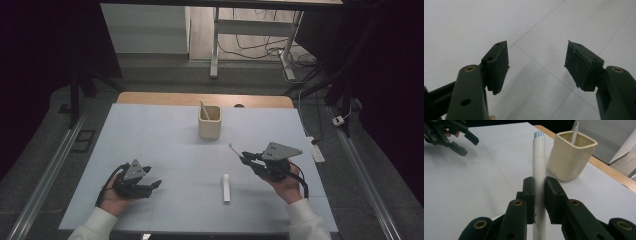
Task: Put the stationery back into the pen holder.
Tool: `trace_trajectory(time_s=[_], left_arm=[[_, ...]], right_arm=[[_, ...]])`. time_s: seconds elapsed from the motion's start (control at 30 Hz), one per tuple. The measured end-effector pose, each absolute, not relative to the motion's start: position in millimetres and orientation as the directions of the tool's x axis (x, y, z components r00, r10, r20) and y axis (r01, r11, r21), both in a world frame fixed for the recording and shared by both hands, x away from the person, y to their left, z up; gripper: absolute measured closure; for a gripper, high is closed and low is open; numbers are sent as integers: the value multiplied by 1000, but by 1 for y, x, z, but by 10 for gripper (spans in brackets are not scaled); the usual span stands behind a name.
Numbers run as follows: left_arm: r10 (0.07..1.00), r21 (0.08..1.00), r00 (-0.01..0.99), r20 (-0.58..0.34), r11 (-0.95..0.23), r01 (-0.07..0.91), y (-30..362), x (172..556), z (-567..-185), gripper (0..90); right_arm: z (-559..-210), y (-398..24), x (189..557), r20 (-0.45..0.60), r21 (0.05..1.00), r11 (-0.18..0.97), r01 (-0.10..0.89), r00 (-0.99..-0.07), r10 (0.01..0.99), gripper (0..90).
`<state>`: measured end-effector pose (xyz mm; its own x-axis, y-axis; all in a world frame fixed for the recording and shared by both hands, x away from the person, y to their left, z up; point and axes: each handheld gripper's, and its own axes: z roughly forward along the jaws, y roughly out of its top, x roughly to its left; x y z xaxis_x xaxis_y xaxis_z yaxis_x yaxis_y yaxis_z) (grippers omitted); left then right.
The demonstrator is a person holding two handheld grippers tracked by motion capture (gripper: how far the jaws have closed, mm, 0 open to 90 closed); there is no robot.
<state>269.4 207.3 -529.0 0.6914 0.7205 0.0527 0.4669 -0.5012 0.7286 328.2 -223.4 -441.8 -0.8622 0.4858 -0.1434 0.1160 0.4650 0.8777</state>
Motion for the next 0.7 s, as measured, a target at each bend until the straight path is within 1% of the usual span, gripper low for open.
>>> trace_trajectory(time_s=[0.7], left_arm=[[725, 726, 687, 56, -501, 470, 207, 270, -529, 348]], right_arm=[[-423, -210, 341, -136, 921, 379, 93, -835, 534, 786]])
